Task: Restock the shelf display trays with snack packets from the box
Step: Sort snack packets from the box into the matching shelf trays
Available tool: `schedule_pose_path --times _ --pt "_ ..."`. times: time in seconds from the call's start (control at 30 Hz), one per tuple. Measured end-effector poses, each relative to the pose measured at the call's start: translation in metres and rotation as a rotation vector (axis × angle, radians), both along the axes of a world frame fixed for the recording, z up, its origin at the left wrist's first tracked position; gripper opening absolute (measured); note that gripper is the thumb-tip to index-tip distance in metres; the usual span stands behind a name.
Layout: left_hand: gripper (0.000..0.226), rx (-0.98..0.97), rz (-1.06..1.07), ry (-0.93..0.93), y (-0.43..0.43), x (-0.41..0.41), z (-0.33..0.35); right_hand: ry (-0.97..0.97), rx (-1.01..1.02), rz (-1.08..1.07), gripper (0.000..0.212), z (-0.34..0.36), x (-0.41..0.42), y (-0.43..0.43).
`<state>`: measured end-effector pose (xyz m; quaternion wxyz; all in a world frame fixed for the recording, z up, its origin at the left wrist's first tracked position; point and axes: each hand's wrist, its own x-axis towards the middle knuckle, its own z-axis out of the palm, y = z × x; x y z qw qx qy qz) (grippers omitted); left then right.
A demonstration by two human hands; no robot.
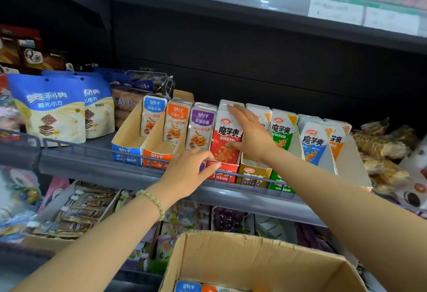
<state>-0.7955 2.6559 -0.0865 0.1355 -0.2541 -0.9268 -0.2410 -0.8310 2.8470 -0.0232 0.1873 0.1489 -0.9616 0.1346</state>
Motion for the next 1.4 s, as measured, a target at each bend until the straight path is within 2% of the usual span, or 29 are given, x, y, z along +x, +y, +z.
schedule_pose_path --times 0.13,0.27,0.4,0.5,0.57,0.7,0.8,0.87,0.93,1.0,1.1,1.17,1.23,1.33,1.4 --pt "0.055 -0.106 0.028 0.015 -0.002 0.021 0.004 0.008 -0.139 0.041 0.082 0.009 0.023 0.009" --pt "0.055 -0.036 -0.033 0.008 0.000 0.066 0.002 -0.044 -0.316 0.129 0.063 0.002 0.078 0.028" --pt "0.064 -0.024 -0.136 -0.178 0.007 0.114 -0.023 -0.258 -0.489 0.177 0.032 -0.040 0.144 0.052" --pt "0.063 -0.132 -0.178 -0.342 0.014 0.135 -0.058 -0.486 -0.537 0.159 0.010 -0.100 0.183 0.072" --pt "0.056 -0.195 -0.222 -0.498 0.023 0.145 -0.082 -0.649 -0.486 0.104 0.018 -0.146 0.200 0.087" --pt "0.053 -0.314 -0.261 -0.684 0.041 0.146 -0.125 -1.016 -0.284 -0.004 0.066 -0.214 0.216 0.109" --pt "0.050 -0.459 -0.244 -0.783 0.052 0.140 -0.149 -1.125 -0.216 -0.075 0.091 -0.243 0.223 0.112" --pt "0.049 -0.496 -0.253 -0.786 0.060 0.136 -0.159 -1.155 -0.133 -0.035 0.089 -0.255 0.227 0.110" --pt "0.050 -0.510 -0.308 -0.716 0.068 0.132 -0.167 -1.187 -0.016 0.053 0.079 -0.260 0.231 0.108" --pt "0.049 -0.496 -0.395 -0.642 0.074 0.132 -0.177 -1.224 0.003 0.123 0.072 -0.262 0.234 0.108" --pt "0.054 -0.598 -0.493 -0.619 0.082 0.142 -0.195 -1.253 -0.168 0.156 0.052 -0.257 0.235 0.112" --pt "0.061 -0.629 -0.500 -0.611 0.083 0.146 -0.203 -1.122 -0.314 0.036 0.043 -0.252 0.226 0.116" --pt "0.064 -0.573 -0.474 -0.615 0.082 0.143 -0.204 -0.999 -0.349 -0.145 0.051 -0.251 0.217 0.119" --pt "0.067 -0.544 -0.417 -0.659 0.081 0.138 -0.205 -1.070 -0.234 -0.291 0.073 -0.263 0.217 0.120" --pt "0.072 -0.608 -0.371 -0.724 0.082 0.138 -0.200 -1.105 -0.286 -0.273 0.070 -0.269 0.223 0.116"
